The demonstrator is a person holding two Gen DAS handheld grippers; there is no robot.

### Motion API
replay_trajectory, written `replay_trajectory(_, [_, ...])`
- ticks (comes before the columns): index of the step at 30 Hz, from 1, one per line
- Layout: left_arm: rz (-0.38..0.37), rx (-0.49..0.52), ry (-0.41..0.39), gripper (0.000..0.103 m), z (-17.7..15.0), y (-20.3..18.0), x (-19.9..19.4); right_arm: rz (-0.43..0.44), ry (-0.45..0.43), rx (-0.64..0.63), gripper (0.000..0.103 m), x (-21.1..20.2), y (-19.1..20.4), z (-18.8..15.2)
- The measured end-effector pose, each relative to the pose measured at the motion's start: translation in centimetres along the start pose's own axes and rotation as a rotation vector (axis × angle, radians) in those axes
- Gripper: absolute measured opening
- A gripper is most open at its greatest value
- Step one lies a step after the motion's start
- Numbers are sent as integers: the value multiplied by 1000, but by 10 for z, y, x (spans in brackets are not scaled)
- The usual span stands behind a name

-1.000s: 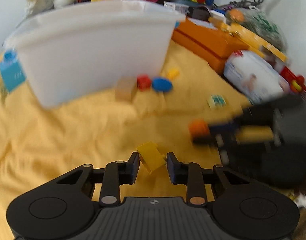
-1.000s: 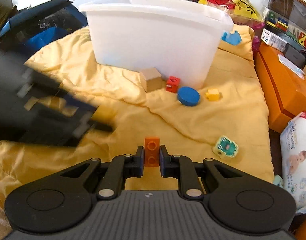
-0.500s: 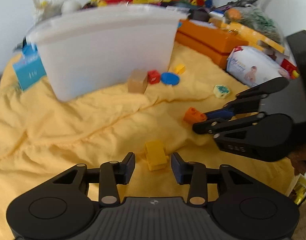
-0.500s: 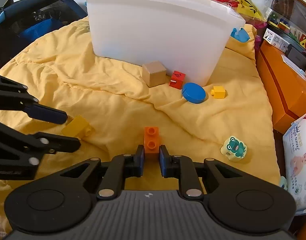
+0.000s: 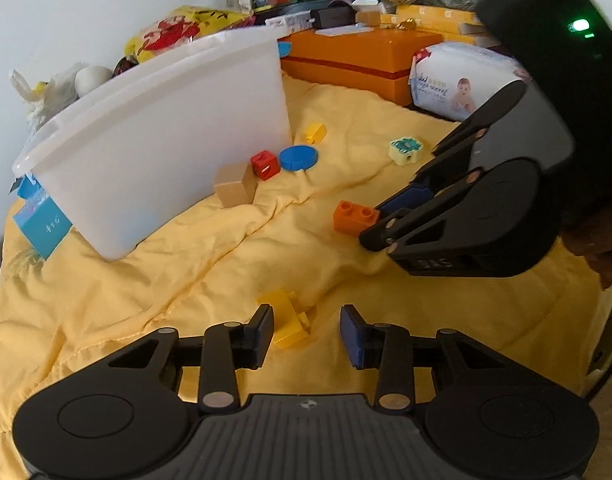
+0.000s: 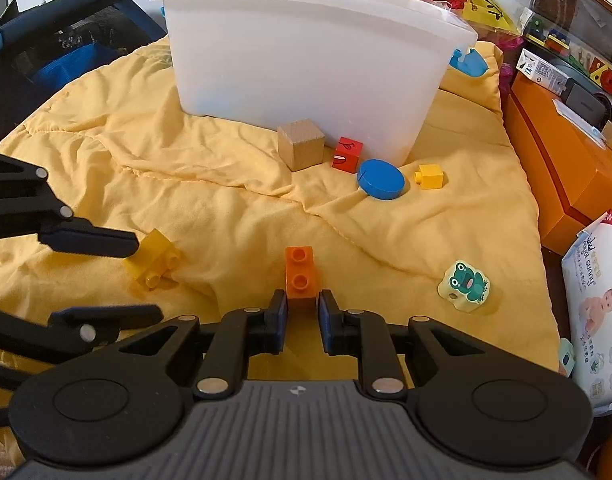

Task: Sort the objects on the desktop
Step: 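Grasp the yellow brick with the left tool while the right tool holds the orange brick, then carry both bricks over the white bin and open both tools to drop them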

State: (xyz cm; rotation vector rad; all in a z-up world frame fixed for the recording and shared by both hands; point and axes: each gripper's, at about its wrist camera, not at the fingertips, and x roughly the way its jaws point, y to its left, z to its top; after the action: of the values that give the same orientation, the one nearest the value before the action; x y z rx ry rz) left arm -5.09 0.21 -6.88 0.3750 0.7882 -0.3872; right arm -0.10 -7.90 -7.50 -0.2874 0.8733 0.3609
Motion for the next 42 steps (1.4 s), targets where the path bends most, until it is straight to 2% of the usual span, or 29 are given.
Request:
replay_trajectory(6, [5, -11, 2, 40, 0, 2, 4, -2, -1, 2, 21, 0, 1, -1])
replay_trajectory(8, [9, -38, 1, 35, -1, 6, 6, -3, -4, 7, 21, 0, 1, -1])
replay_trajectory(10, [0, -79, -9, 26, -2, 14, 6, -6, -7, 11, 22, 1, 0, 0])
replay_trajectory(11, [-7, -97, -8, 25, -2, 18, 7, -9, -10, 16, 23, 1, -1, 1])
replay_trajectory(13, [-13, -144, 11, 18, -5, 25, 10, -10, -12, 24, 24, 2, -2, 3])
replay_trajectory(17, [-34, -209, 20, 18, -13, 34, 12, 13, -16, 36, 24, 3, -4, 5])
replay_trajectory(18, [-37, -219, 14, 18, -13, 35, 11, 29, -17, 43, 22, 3, -5, 5])
replay_trajectory(19, [-39, -229, 4, 18, -12, 37, 10, 47, -21, 47, 17, 3, -6, 5])
replay_trajectory(20, [-46, -241, -8, 17, -10, 39, 8, 59, -28, 45, 17, 1, -5, 5])
replay_trajectory(23, [-45, -258, -64, 17, 7, 50, -8, 55, -60, 11, 17, -8, -3, 13])
replay_trajectory(26, [-19, -255, -186, 17, 40, 67, -34, 63, -150, 23, 17, -28, -10, 38])
replay_trajectory(31, [72, -211, -367, 18, 106, 104, -55, 62, -346, 54, 17, -62, -31, 102])
replay_trajectory(34, [127, -216, -410, 18, 139, 128, -47, 32, -437, 77, 17, -67, -43, 141])
replay_trajectory(36, [150, -247, -398, 18, 156, 142, -32, -6, -461, 87, 17, -62, -50, 164])
replay_trajectory(38, [164, -274, -378, 18, 163, 152, -15, 2, -450, 119, 17, -50, -59, 181])
replay_trajectory(40, [167, -310, -274, 19, 169, 157, 13, -2, -394, 138, 18, -32, -66, 192])
replay_trajectory(41, [176, -333, -242, 19, 167, 158, 22, -11, -360, 136, 23, -24, -69, 193])
replay_trajectory(42, [176, -348, -220, 25, 163, 159, 26, -7, -334, 137, 27, -17, -71, 192])
